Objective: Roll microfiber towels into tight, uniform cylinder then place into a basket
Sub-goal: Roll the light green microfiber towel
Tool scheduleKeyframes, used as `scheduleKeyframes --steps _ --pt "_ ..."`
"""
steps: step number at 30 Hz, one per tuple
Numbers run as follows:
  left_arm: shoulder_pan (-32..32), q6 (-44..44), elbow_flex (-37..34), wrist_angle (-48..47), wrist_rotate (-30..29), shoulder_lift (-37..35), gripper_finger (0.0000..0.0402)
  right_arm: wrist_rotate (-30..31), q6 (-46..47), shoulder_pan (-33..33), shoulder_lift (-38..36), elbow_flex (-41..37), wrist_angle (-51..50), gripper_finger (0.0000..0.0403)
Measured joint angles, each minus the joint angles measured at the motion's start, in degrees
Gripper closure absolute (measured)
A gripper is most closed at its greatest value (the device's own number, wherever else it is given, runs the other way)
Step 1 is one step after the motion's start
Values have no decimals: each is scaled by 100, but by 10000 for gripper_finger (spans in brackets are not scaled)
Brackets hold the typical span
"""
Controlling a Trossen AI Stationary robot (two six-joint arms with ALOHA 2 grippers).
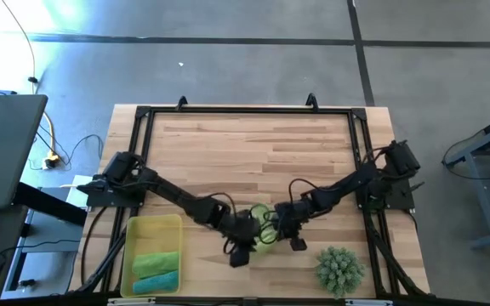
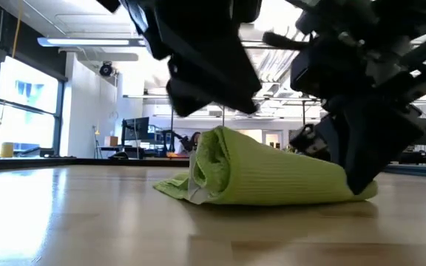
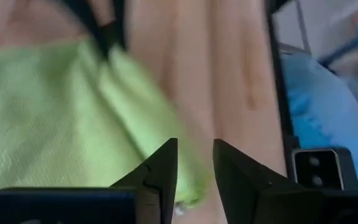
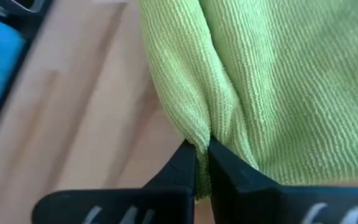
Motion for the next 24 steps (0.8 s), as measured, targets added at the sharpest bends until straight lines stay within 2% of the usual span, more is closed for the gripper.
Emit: scheduleKeyframes --steps 5,8,14,17,20,24 --pt "-391 951 7 293 -584 66 309 -1015 566 -361 25 -8 140 398" --pt "-540 1104 11 418 -1115 120 307 -1483 937 -544 29 -19 118 398" --pt "-692 855 13 548 -2391 313 272 -1606 1048 -742 23 -17 95 398" --pt "-712 782 15 580 -2491 444 246 -1580 1143 -774 19 -15 102 398" --pt "-823 1177 15 701 -2571 532 227 -1547 1333 -779 15 -10 106 398" --pt "-1057 1990 17 651 -3412 648 216 -1491 1551 -808 15 -8 147 398"
